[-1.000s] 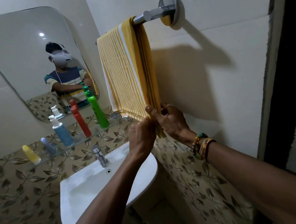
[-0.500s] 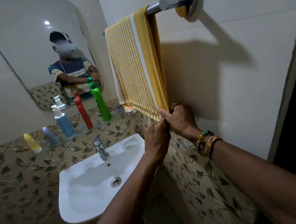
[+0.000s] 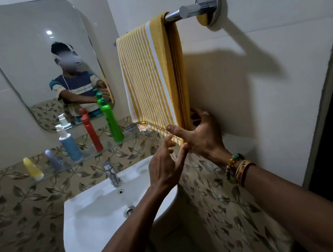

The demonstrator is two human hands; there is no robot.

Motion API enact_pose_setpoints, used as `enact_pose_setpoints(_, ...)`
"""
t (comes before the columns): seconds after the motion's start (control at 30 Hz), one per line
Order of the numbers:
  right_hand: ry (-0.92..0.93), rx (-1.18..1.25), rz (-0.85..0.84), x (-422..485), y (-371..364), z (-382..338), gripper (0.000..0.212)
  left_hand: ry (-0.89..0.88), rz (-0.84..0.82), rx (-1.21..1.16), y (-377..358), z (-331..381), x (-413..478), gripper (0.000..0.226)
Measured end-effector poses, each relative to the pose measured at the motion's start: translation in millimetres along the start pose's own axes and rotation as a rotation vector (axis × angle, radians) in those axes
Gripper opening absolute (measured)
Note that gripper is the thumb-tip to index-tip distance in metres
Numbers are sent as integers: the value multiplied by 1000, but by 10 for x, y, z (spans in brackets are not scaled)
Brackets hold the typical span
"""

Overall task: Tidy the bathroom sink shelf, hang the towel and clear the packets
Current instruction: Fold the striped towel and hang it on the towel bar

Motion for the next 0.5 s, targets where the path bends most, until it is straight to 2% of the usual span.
enact_pose_setpoints(0.17, -6, -51, 167, 67, 118, -217, 98, 68, 136, -182, 197, -232, 373, 57)
enact_pose_setpoints(0.3, 27, -69, 283, 164, 224, -393, 104, 118, 248, -299, 338, -456, 896, 68)
enact_pose_setpoints(0.5, 83, -91, 497, 430, 314, -729, 103, 158, 122, -433, 333, -708, 1734, 73)
Point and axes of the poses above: each hand's wrist, its own x-axis towards the middle knuckle, its own y-axis out of the back of the hand, z = x × y, the point moved 7 cm from there along x, towards the middle knuckle, and after that the axes turned 7 degrees about y, right-handed, at the moved point
